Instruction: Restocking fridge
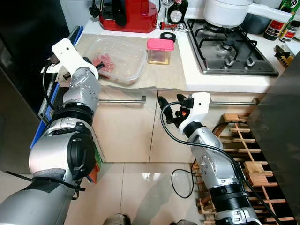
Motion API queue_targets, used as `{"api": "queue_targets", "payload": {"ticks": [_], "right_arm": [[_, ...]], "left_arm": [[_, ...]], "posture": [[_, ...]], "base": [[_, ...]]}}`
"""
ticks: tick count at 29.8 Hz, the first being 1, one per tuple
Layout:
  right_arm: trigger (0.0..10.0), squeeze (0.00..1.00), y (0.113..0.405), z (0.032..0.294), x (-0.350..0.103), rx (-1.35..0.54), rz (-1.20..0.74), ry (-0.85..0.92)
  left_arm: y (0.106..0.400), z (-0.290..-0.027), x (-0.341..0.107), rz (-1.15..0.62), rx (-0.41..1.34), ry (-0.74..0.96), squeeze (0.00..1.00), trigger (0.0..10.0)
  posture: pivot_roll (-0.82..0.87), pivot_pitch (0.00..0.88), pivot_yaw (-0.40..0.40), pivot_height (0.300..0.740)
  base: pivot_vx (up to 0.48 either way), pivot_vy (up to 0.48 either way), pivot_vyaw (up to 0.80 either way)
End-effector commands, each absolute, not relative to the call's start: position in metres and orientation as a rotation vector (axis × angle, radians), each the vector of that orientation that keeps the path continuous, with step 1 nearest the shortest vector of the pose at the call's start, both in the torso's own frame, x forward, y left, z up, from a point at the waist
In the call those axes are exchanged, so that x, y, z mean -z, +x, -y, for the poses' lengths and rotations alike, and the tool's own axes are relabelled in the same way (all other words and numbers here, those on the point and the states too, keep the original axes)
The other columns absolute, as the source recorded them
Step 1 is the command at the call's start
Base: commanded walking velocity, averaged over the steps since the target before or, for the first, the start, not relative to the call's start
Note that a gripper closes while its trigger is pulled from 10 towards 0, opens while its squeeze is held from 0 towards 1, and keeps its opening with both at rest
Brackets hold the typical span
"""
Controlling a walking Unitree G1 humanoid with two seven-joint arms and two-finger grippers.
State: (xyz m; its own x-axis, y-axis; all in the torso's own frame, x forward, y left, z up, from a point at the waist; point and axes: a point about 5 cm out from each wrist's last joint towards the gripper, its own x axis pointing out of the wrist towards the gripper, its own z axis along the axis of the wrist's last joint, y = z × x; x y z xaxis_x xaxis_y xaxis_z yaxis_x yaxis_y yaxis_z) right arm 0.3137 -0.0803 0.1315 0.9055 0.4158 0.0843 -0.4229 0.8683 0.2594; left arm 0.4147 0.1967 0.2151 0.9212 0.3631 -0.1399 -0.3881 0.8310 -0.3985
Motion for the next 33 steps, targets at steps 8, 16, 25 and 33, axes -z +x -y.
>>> {"api": "queue_targets", "payload": {"ticks": [8, 16, 25, 33], "right_arm": [[10.0, 0.01, 0.311, 0.082, -0.125, -0.424, 0.014, 0.275], [10.0, 0.01, 0.308, 0.081, -0.123, -0.431, 0.005, 0.276], [10.0, 0.01, 0.305, 0.079, -0.122, -0.443, -0.003, 0.287], [10.0, 0.01, 0.316, 0.053, -0.146, -0.531, -0.005, 0.519]], "left_arm": [[0.412, -0.205, -0.202, -0.107, -0.451, -0.528, 1.00, 10.0], [0.413, -0.206, -0.212, -0.070, -0.509, -0.547, 1.00, 10.0], [0.415, -0.200, -0.217, -0.106, -0.488, -0.495, 0.00, 10.0], [0.415, -0.199, -0.213, -0.133, -0.504, -0.499, 0.00, 10.0]], "posture": [[-0.03, 0.031, 0.001, 0.740], [-0.04, 0.035, 0.001, 0.740], [-0.04, 0.039, 0.001, 0.740], [-0.04, 0.042, 0.004, 0.740]], "base": [[0.000, 0.000, 0.00], [0.000, 0.000, 0.00], [0.000, 0.000, 0.00], [0.000, 0.000, 0.00]]}}
